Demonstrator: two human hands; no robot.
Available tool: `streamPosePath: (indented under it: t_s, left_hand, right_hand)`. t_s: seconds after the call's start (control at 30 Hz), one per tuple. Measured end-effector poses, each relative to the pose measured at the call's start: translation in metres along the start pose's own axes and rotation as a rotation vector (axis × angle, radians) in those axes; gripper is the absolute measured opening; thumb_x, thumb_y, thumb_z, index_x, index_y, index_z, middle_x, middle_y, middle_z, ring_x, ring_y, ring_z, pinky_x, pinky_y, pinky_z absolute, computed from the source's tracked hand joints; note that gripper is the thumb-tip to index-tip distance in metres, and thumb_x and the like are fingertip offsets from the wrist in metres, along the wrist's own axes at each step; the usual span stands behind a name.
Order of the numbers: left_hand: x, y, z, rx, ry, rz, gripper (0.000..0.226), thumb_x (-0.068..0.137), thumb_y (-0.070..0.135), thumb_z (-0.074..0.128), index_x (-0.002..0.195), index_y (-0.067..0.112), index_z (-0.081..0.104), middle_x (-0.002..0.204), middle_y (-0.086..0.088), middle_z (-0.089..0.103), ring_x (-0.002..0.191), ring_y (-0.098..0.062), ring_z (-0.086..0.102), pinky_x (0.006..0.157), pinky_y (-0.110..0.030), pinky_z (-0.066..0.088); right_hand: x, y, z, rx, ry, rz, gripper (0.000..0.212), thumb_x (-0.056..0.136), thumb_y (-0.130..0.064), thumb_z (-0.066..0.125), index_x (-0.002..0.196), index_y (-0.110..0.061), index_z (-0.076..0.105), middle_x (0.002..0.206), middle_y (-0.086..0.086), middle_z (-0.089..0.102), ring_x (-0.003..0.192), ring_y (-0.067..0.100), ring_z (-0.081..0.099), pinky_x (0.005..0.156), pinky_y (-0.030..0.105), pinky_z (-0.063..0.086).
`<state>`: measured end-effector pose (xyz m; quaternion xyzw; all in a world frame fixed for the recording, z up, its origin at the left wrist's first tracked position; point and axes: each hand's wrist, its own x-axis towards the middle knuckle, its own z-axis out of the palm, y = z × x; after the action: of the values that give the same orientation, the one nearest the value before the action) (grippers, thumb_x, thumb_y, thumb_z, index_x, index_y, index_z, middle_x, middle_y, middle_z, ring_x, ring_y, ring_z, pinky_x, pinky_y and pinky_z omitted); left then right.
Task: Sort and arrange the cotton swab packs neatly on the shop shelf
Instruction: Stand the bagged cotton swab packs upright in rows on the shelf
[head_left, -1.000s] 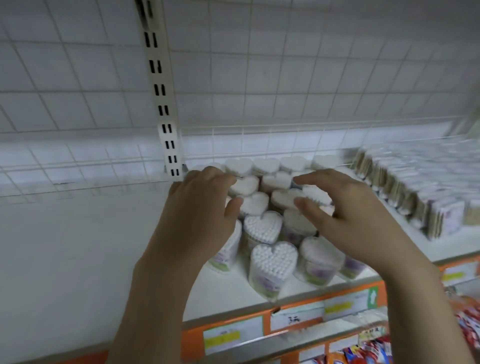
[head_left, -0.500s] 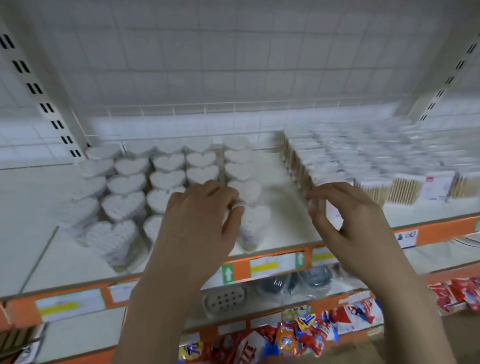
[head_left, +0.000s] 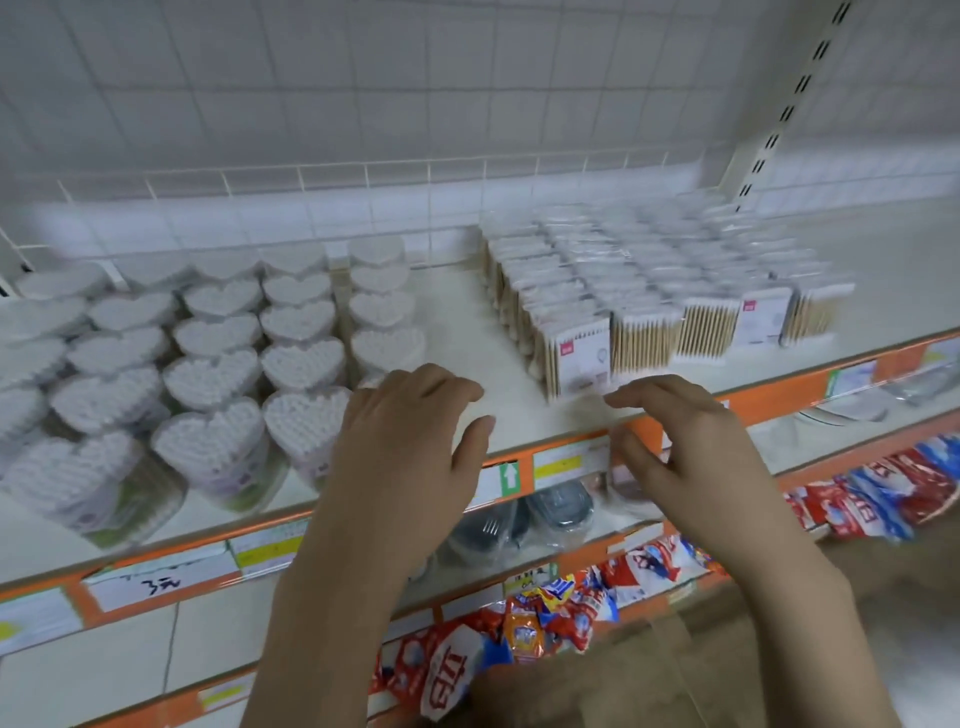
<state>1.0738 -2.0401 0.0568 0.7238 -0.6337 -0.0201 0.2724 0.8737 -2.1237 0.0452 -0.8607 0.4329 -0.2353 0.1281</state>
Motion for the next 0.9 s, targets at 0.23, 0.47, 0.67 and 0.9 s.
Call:
streamPosePath:
  t_s: [0.23,0.47,0.67,0.9]
  left_hand:
    - [0.003,-0.014,-0.006,0.108,0.195,0.010,0.019,0.081,0.026,0.059,0.090,0.013,0.070,0.091,0.000,0.067,0.089,-0.029,0.060,0.076,-0.039,0.040]
    - [0.022,0.005,0.006,0.128,0.247,0.100,0.020,0.077,0.024,0.062,0.089,0.010,0.070,0.090,-0.004,0.068,0.087,-0.031,0.062,0.072,-0.043,0.045]
    - [0.060,0.040,0.045,0.160,0.165,0.069,0.032,0.072,0.016,0.076,0.102,0.008,0.067,0.097,-0.008,0.067,0.090,-0.034,0.061,0.075,-0.044,0.043]
    - [0.089,0.065,0.089,0.192,0.158,-0.044,0.053,0.064,0.014,0.082,0.112,0.005,0.063,0.109,-0.014,0.063,0.096,-0.038,0.058,0.081,-0.048,0.046]
  right_hand:
    - [0.014,-0.003,0.011,0.021,-0.006,-0.023,0.024,0.086,-0.009,0.060,0.110,-0.012,0.064,0.113,-0.001,0.059,0.096,0.015,0.054,0.081,0.012,0.031]
    - [0.035,0.019,0.015,0.075,-0.009,-0.069,0.026,0.083,-0.002,0.061,0.108,-0.010,0.065,0.110,0.000,0.060,0.104,0.019,0.055,0.084,0.017,0.037]
    - [0.061,0.069,-0.006,0.077,0.003,-0.135,0.025,0.083,-0.001,0.061,0.106,-0.010,0.066,0.107,0.003,0.062,0.102,0.021,0.054,0.084,0.012,0.031]
    - [0.090,0.122,-0.027,0.074,0.012,-0.202,0.027,0.087,-0.006,0.059,0.113,-0.011,0.063,0.112,0.002,0.060,0.109,0.019,0.053,0.090,0.012,0.029]
